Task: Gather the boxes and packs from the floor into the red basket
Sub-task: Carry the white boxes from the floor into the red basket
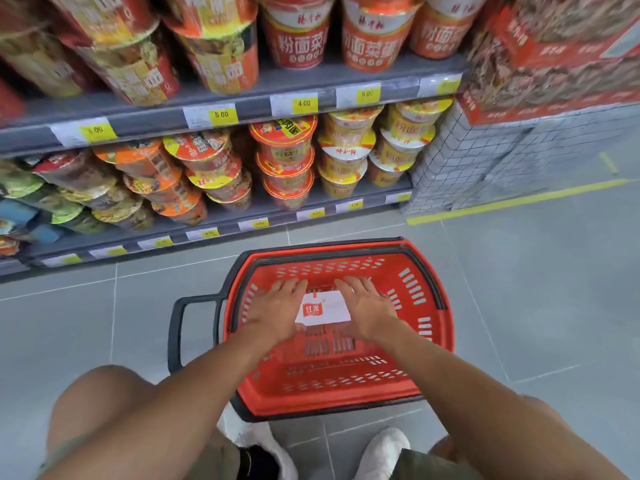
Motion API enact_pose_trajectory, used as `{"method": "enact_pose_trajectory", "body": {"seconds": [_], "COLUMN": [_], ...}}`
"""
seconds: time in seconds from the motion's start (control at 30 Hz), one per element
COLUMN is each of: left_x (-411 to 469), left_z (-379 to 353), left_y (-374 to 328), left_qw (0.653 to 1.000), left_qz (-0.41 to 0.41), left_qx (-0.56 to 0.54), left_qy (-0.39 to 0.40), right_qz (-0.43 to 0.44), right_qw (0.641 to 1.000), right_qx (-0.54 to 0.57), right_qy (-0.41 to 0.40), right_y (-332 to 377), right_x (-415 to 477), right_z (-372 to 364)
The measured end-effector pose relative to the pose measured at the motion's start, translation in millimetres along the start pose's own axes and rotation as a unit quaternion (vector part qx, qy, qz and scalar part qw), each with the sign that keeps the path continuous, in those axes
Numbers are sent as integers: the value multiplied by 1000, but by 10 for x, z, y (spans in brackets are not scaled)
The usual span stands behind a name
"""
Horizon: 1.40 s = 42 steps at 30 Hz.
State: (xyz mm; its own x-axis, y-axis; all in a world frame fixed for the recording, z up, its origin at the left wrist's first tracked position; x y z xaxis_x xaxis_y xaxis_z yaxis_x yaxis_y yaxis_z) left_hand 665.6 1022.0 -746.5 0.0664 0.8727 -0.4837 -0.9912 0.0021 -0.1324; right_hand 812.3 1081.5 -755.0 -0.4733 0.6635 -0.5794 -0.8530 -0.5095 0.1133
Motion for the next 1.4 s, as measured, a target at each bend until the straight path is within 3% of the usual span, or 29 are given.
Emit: {"method": "enact_pose_trajectory", "body": {"seconds": [0.27,0.57,0.73,0.87,1.0,1.2,1.4], "left_x": [-1009,-2272,-2791,-3224,-4057,-5503,-7092], "left_z": [1609,3712,4435,4756,4876,4575,3933], "left_y": [-318,-344,-229,-112,339,1114,1584], "left_qw": [1000,999,996,986,961,908,839], "left_qz": [-17,-5,12,59,158,322,457], "left_qx": [6,-13,3,-31,-70,-112,-147], "left_qy": [9,-43,-85,-152,-217,-244,-256], "right_qz": [-27,-30,-5,33,128,260,398], "right_qw": [999,994,992,990,979,952,904], "right_qx": [40,82,63,36,-11,-43,-86], "right_qy": [-17,-64,-112,-131,-159,-152,-129], "right_y": [129,375,584,774,1367,2821,4622], "right_x": [-1269,-2745,-3196,-3337,-3370,-3521,-3945], "right_z": [1591,3499,4319,4687,4918,5065,4815]}}
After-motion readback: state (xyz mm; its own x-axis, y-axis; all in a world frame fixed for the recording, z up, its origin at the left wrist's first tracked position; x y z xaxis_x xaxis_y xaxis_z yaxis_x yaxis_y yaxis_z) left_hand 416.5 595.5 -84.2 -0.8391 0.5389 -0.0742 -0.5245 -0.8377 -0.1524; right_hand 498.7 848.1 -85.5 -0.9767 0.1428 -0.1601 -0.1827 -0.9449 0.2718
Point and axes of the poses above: each hand's wrist, its own x-axis towards the middle knuckle, its own z-axis out of the back of the hand, y = z × x, the point moved 10 cm from there along x, towards the middle knuckle, and after that the axes turned 5 degrees about -z, right-handed, at the moved point
